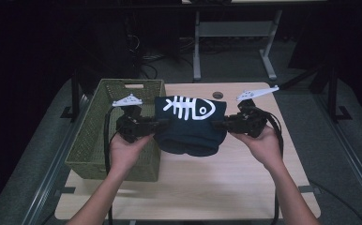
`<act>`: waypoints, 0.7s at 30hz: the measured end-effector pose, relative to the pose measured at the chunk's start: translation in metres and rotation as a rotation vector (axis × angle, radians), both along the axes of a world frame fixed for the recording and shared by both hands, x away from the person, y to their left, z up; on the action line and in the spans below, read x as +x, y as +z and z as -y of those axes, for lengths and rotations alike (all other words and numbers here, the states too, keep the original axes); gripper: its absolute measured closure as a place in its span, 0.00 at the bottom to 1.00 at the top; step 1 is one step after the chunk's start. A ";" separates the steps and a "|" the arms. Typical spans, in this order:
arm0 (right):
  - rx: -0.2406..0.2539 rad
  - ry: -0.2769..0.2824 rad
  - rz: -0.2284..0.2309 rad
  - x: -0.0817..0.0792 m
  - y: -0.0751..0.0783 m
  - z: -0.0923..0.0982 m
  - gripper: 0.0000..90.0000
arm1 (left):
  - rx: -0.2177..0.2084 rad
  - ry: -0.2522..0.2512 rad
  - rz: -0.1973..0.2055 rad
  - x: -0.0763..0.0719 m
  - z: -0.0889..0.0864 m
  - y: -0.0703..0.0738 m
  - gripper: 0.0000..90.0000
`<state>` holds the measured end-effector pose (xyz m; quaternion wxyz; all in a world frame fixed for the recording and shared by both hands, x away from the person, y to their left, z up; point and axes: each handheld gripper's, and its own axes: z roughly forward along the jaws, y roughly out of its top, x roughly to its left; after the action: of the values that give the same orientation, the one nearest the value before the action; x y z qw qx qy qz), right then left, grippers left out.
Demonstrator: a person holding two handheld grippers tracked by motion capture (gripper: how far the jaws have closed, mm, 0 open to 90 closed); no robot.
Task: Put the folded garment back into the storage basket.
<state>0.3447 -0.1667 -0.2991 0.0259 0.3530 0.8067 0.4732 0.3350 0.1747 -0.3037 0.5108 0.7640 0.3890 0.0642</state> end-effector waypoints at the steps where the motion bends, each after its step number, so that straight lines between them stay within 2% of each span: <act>1: -0.002 0.002 0.002 0.000 0.000 -0.001 0.77 | 0.001 0.002 0.000 0.000 -0.001 0.000 0.75; 21: -0.009 0.028 -0.007 0.009 0.005 -0.024 0.78 | -0.001 0.023 0.000 -0.001 -0.023 0.002 0.75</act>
<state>0.3534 -0.1427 -0.2942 0.0179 0.3434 0.8136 0.4688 0.3343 0.1981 -0.3012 0.5102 0.7593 0.3978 0.0698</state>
